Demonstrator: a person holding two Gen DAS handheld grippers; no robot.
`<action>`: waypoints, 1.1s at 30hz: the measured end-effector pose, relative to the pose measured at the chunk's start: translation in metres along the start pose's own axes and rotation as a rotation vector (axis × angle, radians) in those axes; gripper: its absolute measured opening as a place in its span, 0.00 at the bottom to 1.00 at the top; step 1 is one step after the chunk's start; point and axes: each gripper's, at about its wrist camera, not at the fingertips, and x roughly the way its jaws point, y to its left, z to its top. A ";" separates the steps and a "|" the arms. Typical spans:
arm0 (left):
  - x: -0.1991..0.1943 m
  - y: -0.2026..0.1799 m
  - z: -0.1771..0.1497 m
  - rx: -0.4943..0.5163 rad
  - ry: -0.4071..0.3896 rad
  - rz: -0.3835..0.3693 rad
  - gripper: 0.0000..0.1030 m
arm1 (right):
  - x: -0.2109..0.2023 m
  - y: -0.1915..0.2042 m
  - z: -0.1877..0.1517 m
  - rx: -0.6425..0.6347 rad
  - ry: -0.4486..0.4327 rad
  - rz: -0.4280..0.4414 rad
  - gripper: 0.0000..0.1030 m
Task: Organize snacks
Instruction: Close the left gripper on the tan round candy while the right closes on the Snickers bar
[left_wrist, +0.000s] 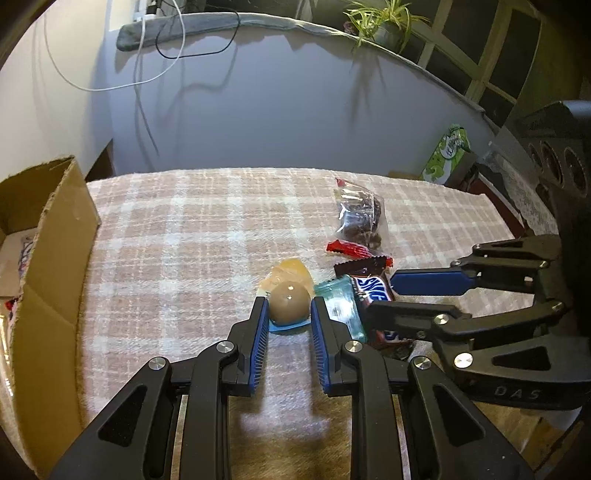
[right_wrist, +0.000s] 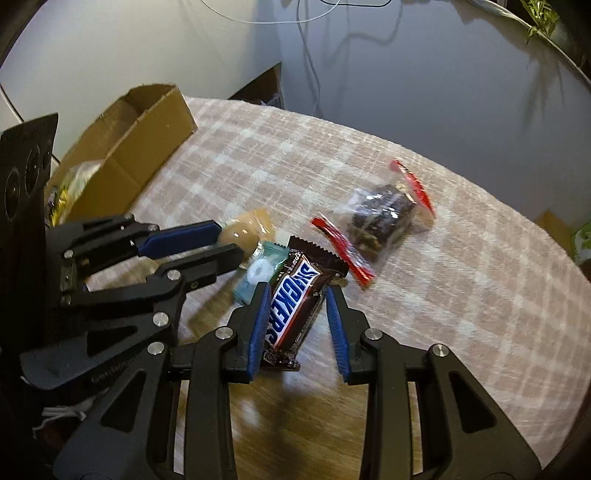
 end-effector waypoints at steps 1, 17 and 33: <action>0.002 -0.001 0.000 0.005 0.002 0.006 0.21 | 0.000 -0.002 0.000 0.003 0.003 -0.001 0.30; 0.011 -0.004 0.005 0.019 -0.009 0.058 0.21 | 0.009 0.001 -0.016 0.012 0.017 0.008 0.32; -0.028 0.004 -0.005 -0.036 -0.069 0.070 0.21 | -0.018 -0.004 -0.026 0.080 -0.048 0.047 0.29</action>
